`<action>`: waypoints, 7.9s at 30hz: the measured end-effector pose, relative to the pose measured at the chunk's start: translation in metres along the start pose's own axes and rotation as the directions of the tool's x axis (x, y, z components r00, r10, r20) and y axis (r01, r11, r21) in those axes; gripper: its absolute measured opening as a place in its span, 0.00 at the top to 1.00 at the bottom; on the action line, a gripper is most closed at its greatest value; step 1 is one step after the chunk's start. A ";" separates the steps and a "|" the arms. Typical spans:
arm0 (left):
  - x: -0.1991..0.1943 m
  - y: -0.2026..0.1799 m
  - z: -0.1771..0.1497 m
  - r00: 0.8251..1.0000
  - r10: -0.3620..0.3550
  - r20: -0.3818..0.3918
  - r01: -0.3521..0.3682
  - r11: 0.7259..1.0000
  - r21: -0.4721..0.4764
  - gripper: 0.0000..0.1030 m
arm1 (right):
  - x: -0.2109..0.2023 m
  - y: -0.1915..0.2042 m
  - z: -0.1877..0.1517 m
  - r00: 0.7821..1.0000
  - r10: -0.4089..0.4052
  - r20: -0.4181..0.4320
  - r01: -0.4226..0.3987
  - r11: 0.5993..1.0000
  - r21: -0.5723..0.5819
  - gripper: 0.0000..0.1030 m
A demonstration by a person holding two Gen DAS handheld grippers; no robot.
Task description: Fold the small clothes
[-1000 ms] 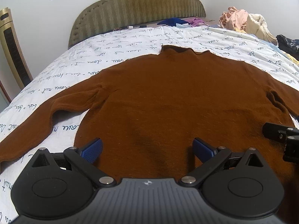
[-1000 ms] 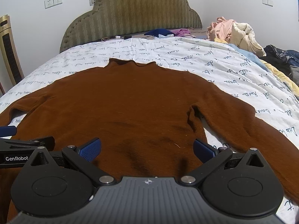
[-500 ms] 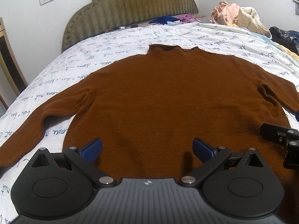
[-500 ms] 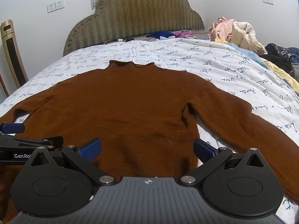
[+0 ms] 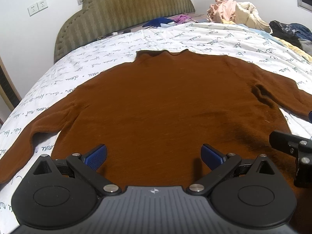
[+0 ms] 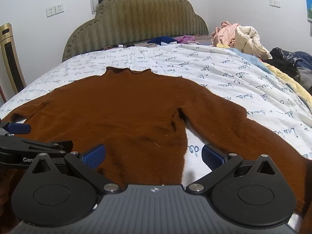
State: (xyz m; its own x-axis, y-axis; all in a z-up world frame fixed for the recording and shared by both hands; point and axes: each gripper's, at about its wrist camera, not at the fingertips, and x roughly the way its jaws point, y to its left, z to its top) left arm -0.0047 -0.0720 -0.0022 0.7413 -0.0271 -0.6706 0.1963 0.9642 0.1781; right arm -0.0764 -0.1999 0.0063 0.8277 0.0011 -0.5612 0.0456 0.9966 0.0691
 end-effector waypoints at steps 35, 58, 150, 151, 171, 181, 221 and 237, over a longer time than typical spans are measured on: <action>-0.007 -0.052 -0.005 0.998 -0.069 0.002 0.068 0.987 0.148 0.00 | -0.138 -0.223 -0.064 0.797 -0.601 0.063 0.571 0.783 0.247 0.00; -0.006 -0.042 -0.005 0.998 -0.064 -0.005 0.064 0.990 0.125 0.00 | -0.096 -0.234 -0.069 0.926 -0.326 0.190 0.077 0.655 0.752 0.00; 0.021 0.109 -0.021 0.995 0.074 -0.067 -0.086 0.977 -0.193 0.00 | 0.148 0.052 0.139 0.995 0.099 -0.001 -0.099 0.995 0.024 0.89; 0.022 0.110 -0.021 0.995 0.074 -0.070 -0.087 0.977 -0.195 0.00 | 0.150 0.057 0.140 0.996 0.089 0.002 -0.089 0.996 0.008 0.89; 0.012 0.123 -0.029 0.992 0.106 -0.064 -0.117 0.972 -0.203 0.00 | 0.194 0.186 0.142 0.992 0.123 -0.020 -0.123 0.942 -0.313 0.89; 0.012 0.134 -0.035 0.989 0.119 -0.084 -0.135 0.965 -0.223 0.00 | 0.228 0.217 0.125 0.953 0.248 -0.173 -0.288 0.919 -0.269 0.60; 0.013 0.143 -0.039 0.989 0.114 -0.098 -0.136 0.957 -0.258 0.00 | 0.190 0.171 0.188 0.833 0.516 -0.198 -0.535 0.843 -0.054 0.04; 0.016 0.139 -0.036 0.989 0.115 -0.097 -0.135 0.963 -0.234 0.00 | 0.245 0.065 0.086 0.618 0.772 -0.148 -0.434 0.492 0.755 0.21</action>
State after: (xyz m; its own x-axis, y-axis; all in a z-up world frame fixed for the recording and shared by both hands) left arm 0.0118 0.0709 -0.0142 0.6929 0.1101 -0.7126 -0.0616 0.9937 0.0937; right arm 0.1773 -0.1421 -0.0559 0.4644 0.7823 -0.4153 0.0855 0.4271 0.9002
